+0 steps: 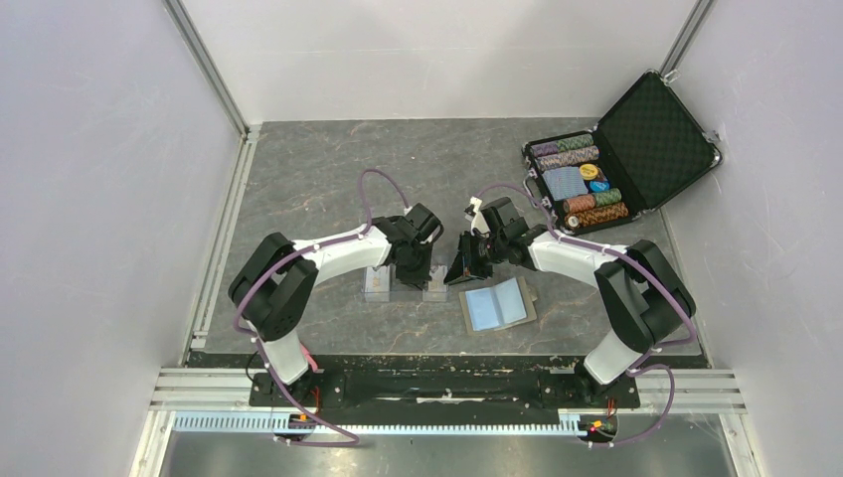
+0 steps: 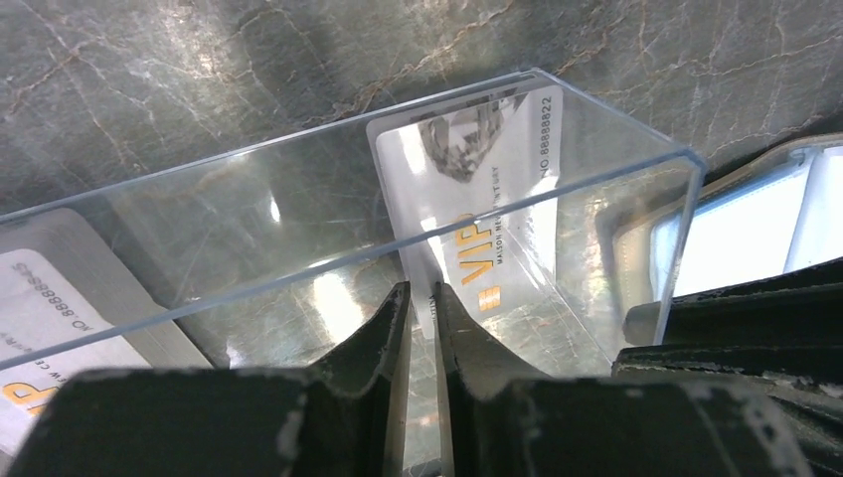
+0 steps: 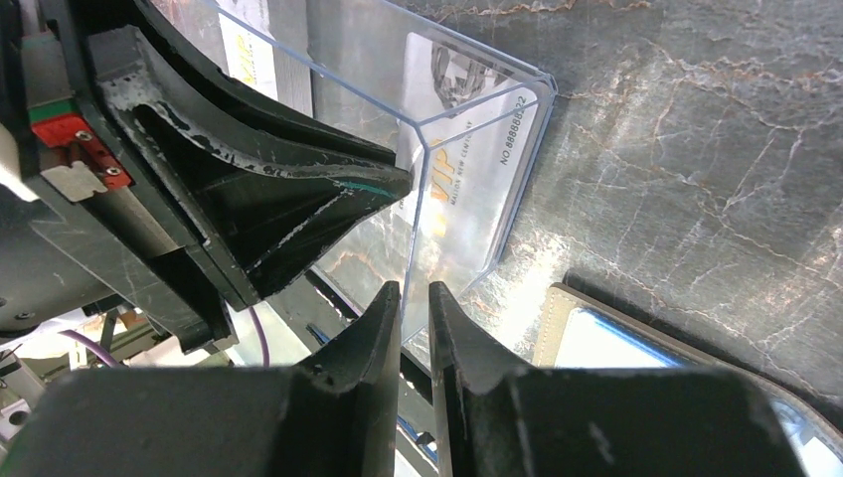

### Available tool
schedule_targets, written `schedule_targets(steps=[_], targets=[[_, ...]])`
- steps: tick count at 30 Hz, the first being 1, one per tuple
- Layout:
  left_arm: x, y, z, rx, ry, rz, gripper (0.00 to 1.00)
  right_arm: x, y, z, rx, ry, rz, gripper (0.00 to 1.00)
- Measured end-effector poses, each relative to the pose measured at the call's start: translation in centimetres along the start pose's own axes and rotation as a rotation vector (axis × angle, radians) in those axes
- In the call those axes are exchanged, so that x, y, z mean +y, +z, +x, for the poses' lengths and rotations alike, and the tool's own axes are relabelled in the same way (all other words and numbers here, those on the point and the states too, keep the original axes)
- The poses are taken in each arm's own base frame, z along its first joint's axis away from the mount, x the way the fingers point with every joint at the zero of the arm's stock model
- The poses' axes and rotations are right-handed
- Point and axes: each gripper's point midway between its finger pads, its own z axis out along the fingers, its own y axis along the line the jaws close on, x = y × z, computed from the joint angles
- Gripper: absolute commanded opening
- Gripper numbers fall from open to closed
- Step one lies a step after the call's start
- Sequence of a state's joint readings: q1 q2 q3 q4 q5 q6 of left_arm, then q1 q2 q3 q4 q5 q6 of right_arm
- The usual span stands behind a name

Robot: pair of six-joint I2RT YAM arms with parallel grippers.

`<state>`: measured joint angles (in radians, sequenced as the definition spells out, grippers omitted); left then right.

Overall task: Put the credit cards into the card holder
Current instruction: Pick up the credit card from the storage box.

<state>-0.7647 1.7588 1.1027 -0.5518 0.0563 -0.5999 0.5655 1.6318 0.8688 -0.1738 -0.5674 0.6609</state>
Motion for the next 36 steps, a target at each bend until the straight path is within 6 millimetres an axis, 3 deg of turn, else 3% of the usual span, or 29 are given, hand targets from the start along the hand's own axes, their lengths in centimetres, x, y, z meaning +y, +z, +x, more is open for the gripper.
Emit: schedule_targets(steps=[5,11,16,20,22,30,36], targets=[[-0.4,-0.1,-0.3,0.000,0.010,-0.008,0.32,0.0,0.0,0.0,0.000,0.000,0.000,0.17],[-1.0,-0.1,-0.5,-0.003,0.020,-0.003,0.23,0.0,0.0,0.0,0.000,0.000,0.000,0.17],[-0.7,-0.1,-0.5,-0.005,0.022,-0.024,0.40,0.0,0.0,0.0,0.000,-0.001,0.000,0.17],[0.1,-0.1,-0.5,-0.010,0.019,-0.063,0.43,0.0,0.0,0.0,0.000,-0.002,0.000,0.17],[0.3,0.0,-0.5,-0.010,0.019,-0.074,0.40,0.0,0.0,0.0,0.000,-0.004,-0.002,0.17],[-0.2,0.5,-0.3,0.017,0.015,-0.051,0.04,0.0,0.0,0.0,-0.003,-0.010,-0.005,0.17],[0.2,0.2,-0.4,0.024,0.012,-0.069,0.04,0.0,0.0,0.1,-0.003,-0.010,-0.005,0.17]])
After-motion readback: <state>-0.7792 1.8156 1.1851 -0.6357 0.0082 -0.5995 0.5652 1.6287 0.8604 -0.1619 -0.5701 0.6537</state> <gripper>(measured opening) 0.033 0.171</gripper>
